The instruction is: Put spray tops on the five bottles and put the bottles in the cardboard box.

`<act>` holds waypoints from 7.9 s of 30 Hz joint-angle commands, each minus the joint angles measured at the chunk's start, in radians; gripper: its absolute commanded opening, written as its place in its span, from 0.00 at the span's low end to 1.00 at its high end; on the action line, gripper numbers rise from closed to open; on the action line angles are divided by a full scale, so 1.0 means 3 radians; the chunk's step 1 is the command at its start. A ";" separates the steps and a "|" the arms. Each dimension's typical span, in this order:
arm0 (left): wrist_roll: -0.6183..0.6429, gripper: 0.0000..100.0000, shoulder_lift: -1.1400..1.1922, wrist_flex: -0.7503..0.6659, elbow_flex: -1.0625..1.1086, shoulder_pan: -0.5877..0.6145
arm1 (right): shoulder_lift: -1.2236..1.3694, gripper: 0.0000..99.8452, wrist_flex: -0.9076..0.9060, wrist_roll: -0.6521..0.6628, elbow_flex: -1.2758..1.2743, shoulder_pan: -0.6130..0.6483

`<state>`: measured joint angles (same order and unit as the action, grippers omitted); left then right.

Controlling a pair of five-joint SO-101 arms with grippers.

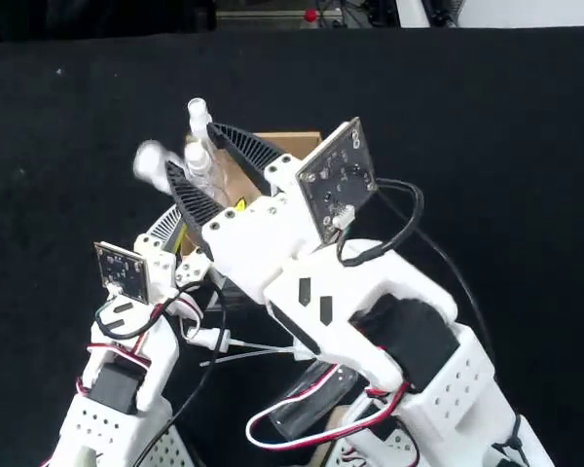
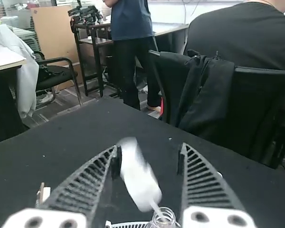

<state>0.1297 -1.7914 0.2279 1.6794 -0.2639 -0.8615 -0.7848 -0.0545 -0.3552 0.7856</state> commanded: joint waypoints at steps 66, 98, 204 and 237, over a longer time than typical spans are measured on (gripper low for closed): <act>-0.0010 0.07 0.3074 -0.3253 -0.0008 0.0309 | -0.0202 0.01 0.2015 0.0020 -0.3174 -0.2936; -0.0015 0.07 0.4051 -0.3524 -0.0483 0.0315 | -0.0197 0.01 0.2015 0.0031 -0.3174 -0.2936; 0.0087 0.10 0.3498 -0.2716 0.0018 0.0560 | -0.0197 0.02 0.1918 0.0036 -0.3168 -0.2588; 0.0077 0.24 0.3493 -0.2716 0.0018 0.0565 | -0.0197 0.02 0.1918 0.0036 -0.3168 -0.2593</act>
<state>0.1465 -0.7112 -0.5915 1.6594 -0.1074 -0.8615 -0.2140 -0.0545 -1.3096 -0.0092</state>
